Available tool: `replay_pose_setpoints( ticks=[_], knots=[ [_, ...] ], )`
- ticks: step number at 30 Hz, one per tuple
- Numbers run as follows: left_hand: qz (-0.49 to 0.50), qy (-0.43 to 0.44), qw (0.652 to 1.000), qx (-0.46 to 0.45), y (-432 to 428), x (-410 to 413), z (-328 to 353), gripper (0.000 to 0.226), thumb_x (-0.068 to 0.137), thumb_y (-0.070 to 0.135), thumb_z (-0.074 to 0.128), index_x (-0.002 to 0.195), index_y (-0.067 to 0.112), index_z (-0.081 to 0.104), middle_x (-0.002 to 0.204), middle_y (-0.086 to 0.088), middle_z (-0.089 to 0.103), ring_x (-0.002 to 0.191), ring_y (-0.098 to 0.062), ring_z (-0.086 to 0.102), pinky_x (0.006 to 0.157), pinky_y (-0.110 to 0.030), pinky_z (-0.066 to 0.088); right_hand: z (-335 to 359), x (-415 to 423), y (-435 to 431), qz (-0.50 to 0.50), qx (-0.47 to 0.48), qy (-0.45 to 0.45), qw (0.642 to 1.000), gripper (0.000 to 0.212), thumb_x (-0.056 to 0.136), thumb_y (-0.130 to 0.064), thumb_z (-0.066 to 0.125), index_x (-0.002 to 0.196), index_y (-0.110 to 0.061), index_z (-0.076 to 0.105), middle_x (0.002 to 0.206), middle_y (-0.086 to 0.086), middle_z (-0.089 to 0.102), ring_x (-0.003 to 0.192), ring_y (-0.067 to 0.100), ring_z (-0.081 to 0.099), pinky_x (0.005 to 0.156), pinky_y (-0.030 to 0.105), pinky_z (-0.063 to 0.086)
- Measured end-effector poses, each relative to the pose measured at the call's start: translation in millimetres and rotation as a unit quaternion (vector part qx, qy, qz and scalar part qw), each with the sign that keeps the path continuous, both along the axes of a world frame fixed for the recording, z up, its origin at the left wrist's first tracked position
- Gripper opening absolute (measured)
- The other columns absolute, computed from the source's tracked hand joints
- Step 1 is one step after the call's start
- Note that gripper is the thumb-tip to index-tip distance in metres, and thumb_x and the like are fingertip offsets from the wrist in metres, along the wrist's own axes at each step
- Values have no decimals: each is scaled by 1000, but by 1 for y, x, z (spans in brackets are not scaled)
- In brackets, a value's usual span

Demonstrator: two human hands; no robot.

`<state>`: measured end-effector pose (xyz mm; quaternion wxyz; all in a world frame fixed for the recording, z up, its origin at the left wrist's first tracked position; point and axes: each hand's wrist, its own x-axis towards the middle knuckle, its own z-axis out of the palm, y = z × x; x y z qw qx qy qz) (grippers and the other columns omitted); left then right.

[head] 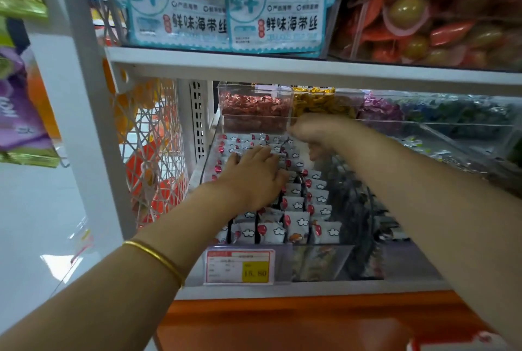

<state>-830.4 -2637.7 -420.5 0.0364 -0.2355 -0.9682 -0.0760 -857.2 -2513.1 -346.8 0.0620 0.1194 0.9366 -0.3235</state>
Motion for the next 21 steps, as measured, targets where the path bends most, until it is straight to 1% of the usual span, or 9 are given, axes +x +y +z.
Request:
replay_pose_setpoints(
  ticks=[2, 4, 7, 10, 12, 16, 18, 19, 21],
  knots=[
    [-7, 11, 1000, 12, 1, 8, 0, 56, 99, 45, 19, 147, 16, 23, 158, -5, 10, 145, -21, 3, 115, -51, 4, 9, 22, -2, 18, 55, 34, 998, 32, 98, -6, 36, 128, 3, 43, 125, 24, 52, 91, 32, 65, 66, 34, 54],
    [-13, 22, 999, 26, 3, 16, 0, 55, 99, 43, 20, 144, 14, 28, 157, -6, 15, 145, -21, 7, 115, -51, 8, 11, 40, -1, 26, 98, 26, 994, 35, 96, 1, 38, 130, 7, 41, 124, 26, 53, 79, 30, 68, 62, 33, 57],
    [-15, 9, 999, 31, 5, 27, -2, 55, 99, 43, 20, 146, 15, 24, 157, -4, 13, 145, -20, 4, 115, -51, 5, 10, 65, 0, 40, 132, 22, 990, 39, 96, 1, 39, 134, 10, 36, 120, 29, 56, 89, 34, 68, 76, 38, 57],
    [-13, -3, 1000, 22, 8, 36, -4, 57, 98, 45, 18, 148, 17, 17, 158, -3, 8, 145, -18, 1, 114, -52, 3, 14, 83, -5, 58, 144, 13, 988, 30, 96, 1, 38, 122, 11, 49, 122, 23, 57, 107, 32, 61, 74, 33, 51],
    [-8, -6, 1000, 12, 8, 40, -6, 58, 98, 46, 15, 149, 19, 13, 159, -2, 6, 145, -18, -1, 114, -52, 3, 14, 89, -7, 67, 147, -8, 987, 32, 97, 0, 37, 125, 11, 47, 122, 25, 56, 106, 34, 61, 72, 35, 51],
    [-1, -13, 999, -31, 6, 48, -8, 60, 97, 49, 10, 150, 21, 8, 159, -1, 2, 145, -19, -4, 114, -51, -3, 15, 87, -4, 78, 122, 45, 988, 30, 97, -6, 41, 122, 7, 51, 117, 22, 60, 103, 34, 63, 77, 36, 51],
    [-1, -22, 999, -48, 6, 54, -7, 60, 98, 49, 9, 150, 20, 8, 159, -2, 2, 145, -19, -4, 114, -50, -3, 15, 88, 0, 49, 89, 70, 992, 29, 98, -5, 40, 123, 6, 49, 111, 23, 61, 92, 33, 66, 77, 37, 57],
    [1, -25, 999, -46, 6, 57, -4, 59, 98, 47, 10, 150, 19, 8, 159, -3, 2, 145, -19, -3, 115, -50, -2, 15, 88, 3, 42, 61, 87, 993, 28, 98, -6, 40, 122, 5, 49, 109, 23, 61, 89, 33, 67, 74, 38, 58],
    [-5, -15, 1000, 24, 5, 67, 7, 56, 100, 44, 14, 149, 19, 13, 159, -4, 7, 145, -18, 1, 117, -45, 1, 13, 99, 14, 39, -6, 120, 992, 26, 98, -6, 39, 118, 1, 53, 111, 19, 60, 91, 32, 66, 69, 36, 58]
  ],
)
